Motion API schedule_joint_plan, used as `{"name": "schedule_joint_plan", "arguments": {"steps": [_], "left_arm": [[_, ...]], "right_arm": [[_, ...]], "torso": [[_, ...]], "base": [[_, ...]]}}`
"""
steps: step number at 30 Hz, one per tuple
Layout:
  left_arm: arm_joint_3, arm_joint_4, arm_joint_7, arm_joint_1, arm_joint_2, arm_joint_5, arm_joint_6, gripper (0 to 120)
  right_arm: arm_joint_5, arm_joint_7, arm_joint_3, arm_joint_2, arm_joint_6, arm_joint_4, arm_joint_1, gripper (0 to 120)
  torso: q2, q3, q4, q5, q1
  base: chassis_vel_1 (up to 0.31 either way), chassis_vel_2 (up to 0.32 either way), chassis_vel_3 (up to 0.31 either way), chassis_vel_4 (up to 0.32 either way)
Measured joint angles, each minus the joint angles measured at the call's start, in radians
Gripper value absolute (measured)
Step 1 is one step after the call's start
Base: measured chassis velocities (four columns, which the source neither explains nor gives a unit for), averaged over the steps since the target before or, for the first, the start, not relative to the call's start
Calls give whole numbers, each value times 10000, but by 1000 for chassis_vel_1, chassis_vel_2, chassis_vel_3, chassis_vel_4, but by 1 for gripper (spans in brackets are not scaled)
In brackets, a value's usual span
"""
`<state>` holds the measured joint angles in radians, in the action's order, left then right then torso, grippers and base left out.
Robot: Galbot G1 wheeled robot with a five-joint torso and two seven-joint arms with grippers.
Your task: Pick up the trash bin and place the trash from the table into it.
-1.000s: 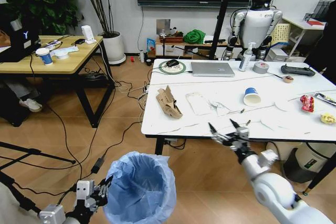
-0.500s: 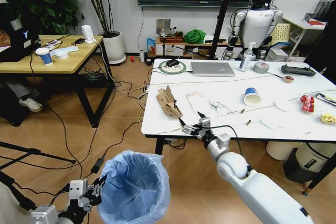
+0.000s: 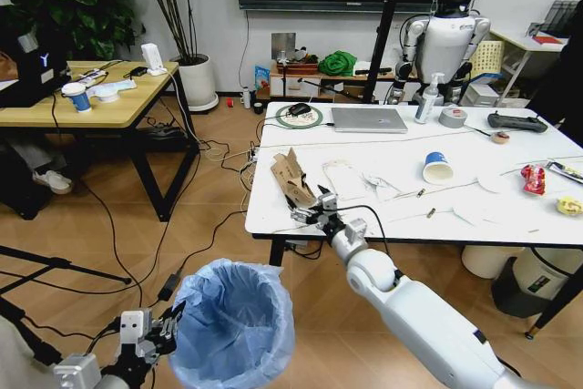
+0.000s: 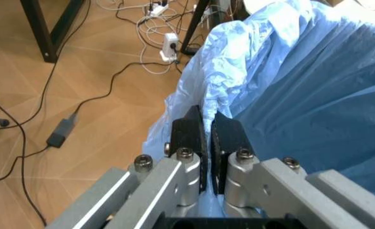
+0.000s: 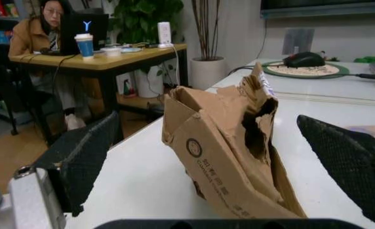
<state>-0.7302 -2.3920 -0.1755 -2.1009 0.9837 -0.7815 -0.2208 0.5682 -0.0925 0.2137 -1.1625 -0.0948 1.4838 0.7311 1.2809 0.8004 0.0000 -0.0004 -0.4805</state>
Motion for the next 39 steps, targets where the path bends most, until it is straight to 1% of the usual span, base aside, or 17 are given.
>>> {"name": "schedule_joint_plan", "arguments": {"steps": [6, 9, 13, 18, 20, 22, 25, 26, 27, 30, 31, 32, 34, 36, 37, 38, 39], "left_arm": [[24, -11, -9, 25, -5, -9, -6, 0], [105, -11, -8, 63, 57, 17, -8, 0], [155, -10, -7, 97, 116, 37, -7, 0], [244, 6, -6, 120, 235, 140, -8, 0], [245, 6, -6, 119, 243, 147, -7, 0], [245, 7, -6, 114, 269, 166, -7, 0], [243, 8, -2, 121, 280, 169, -7, 0], [243, 14, -3, 128, 283, 169, -7, 0], [243, 14, -3, 128, 283, 169, -7, 0], [238, 44, -3, 155, 280, 168, -3, 0], [235, 51, -2, 161, 274, 164, -1, 0], [233, 63, -3, 187, 260, 149, 0, 0], [234, 65, -3, 194, 257, 146, 0, 0], [291, 91, -11, 274, 252, 129, 1, 0], [325, 105, -13, 298, 247, 121, 2, 0], [376, 126, -16, 329, 227, 111, 1, 0], [407, 139, -19, 350, 212, 103, 2, 0]], "right_arm": [[28, 2, 249, 20, 13, -307, -275, 100], [168, -52, 488, 210, 268, -460, -440, 100], [193, -40, 576, 325, 333, -567, -485, 99], [196, -30, 587, 207, 314, -691, -565, 79], [196, -31, 587, 197, 313, -692, -572, 77], [199, -37, 611, 92, 307, -705, -671, 66], [220, -54, 677, -23, 307, -728, -762, 55], [225, -62, 712, -63, 308, -739, -787, 49], [225, -62, 712, -63, 308, -739, -787, 49], [228, -79, 774, -121, 311, -760, -804, 36], [228, -82, 781, -128, 311, -767, -805, 34], [228, -85, 788, -136, 311, -779, -805, 27], [228, -86, 790, -136, 311, -782, -805, 26], [228, -87, 790, -116, 301, -793, -801, 14], [233, -87, 787, -100, 296, -792, -789, 12], [251, -87, 767, -58, 280, -779, -760, 8], [273, -86, 749, -25, 270, -761, -741, 7]], "torso": [[-2, -1, -2, 2, 0], [-3, -2, -1, 4, 1], [-4, -2, -4, 3, 2], [-5, -3, -1, 4, 2], [-5, -3, -2, 4, 2], [-5, -3, -2, 3, 2], [-5, -3, 0, 4, 2], [-6, -3, 0, 4, 2], [-6, -3, 0, 4, 2], [-6, -4, -1, 3, 2], [-5, -4, -1, 3, 2], [-6, -4, -1, 4, 2], [-6, -4, -1, 4, 3], [-6, -4, 0, 3, 2], [-6, -4, 0, 4, 2], [-6, -4, 0, 5, 2], [-6, -4, 1, 5, 2]], "base": [[0, 0, 0, 0], [0, 0, 0, 0], [0, 0, 0, 0], [0, 0, 0, 0], [0, 0, 0, 0], [0, 0, 0, 0], [0, 0, 0, 0], [0, 0, 0, 0], [0, 0, 0, 0], [0, 0, 0, 0], [0, 0, 0, 0], [0, 0, 0, 0], [0, 0, 0, 0], [0, 0, 0, 0], [0, 0, 0, 0], [0, 0, 0, 0], [0, 0, 0, 0]]}}
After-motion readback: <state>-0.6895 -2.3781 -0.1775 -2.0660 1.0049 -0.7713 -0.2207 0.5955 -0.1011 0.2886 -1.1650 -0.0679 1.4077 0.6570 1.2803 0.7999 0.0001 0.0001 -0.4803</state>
